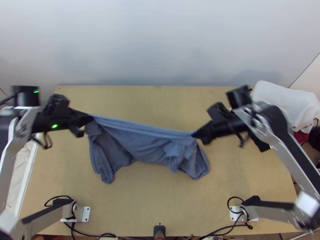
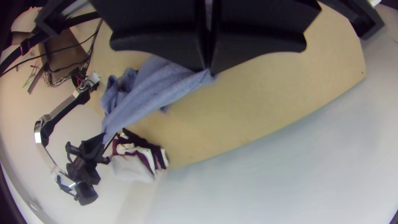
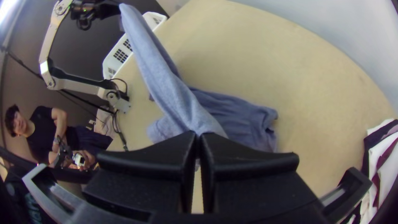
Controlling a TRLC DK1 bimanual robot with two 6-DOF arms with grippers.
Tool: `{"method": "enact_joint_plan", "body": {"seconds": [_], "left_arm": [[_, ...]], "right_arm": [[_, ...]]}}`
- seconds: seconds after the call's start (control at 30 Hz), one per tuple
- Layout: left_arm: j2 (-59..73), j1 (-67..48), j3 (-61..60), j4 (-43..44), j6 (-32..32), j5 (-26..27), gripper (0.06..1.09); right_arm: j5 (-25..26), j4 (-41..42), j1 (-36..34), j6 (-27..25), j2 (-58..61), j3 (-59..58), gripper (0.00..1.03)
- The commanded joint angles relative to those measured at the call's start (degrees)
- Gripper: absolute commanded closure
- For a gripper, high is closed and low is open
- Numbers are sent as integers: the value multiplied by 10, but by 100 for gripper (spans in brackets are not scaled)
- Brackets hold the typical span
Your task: Fold the t-shirt
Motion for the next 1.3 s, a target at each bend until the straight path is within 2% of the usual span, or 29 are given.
{"method": "enact_joint_plan", "body": {"seconds": [0.0,0.07,0.1,0.17,0.27,0.3,0.33,0.43,0.5,0.67,0.77,0.97,1.03,1.13,1.27], "left_arm": [[128,-24,-98,118,12,-62,105],[149,-41,-124,153,12,-87,105],[155,-52,-132,162,8,-92,105],[166,-70,-137,166,-1,-92,105],[168,-96,-137,177,-15,-92,105],[170,-101,-137,178,-15,-92,105],[173,-104,-137,178,-15,-92,105],[182,-106,-136,181,-15,-92,105],[189,-102,-132,182,-15,-92,105],[203,-74,-122,187,-8,-92,105],[213,-38,-100,188,-7,-92,105],[241,42,-57,184,7,-88,105],[243,47,-52,181,18,-87,105],[243,51,-52,179,26,-87,105],[244,56,-57,176,28,-86,105]], "right_arm": [[10,121,-72,6,170,-31,100],[10,137,-91,13,221,-25,100],[10,141,-101,20,243,-22,96],[9,140,-113,34,272,-18,71],[9,121,-112,26,276,-16,21],[10,116,-108,23,270,-15,9],[10,106,-104,22,259,-11,4],[15,87,-94,27,212,-5,4],[15,74,-88,52,186,-5,4],[21,26,14,58,164,22,10],[47,23,61,39,184,47,10],[81,23,73,17,282,91,10],[109,24,73,11,310,105,10],[193,35,75,-3,332,117,10],[209,48,69,-2,347,146,10]]}}
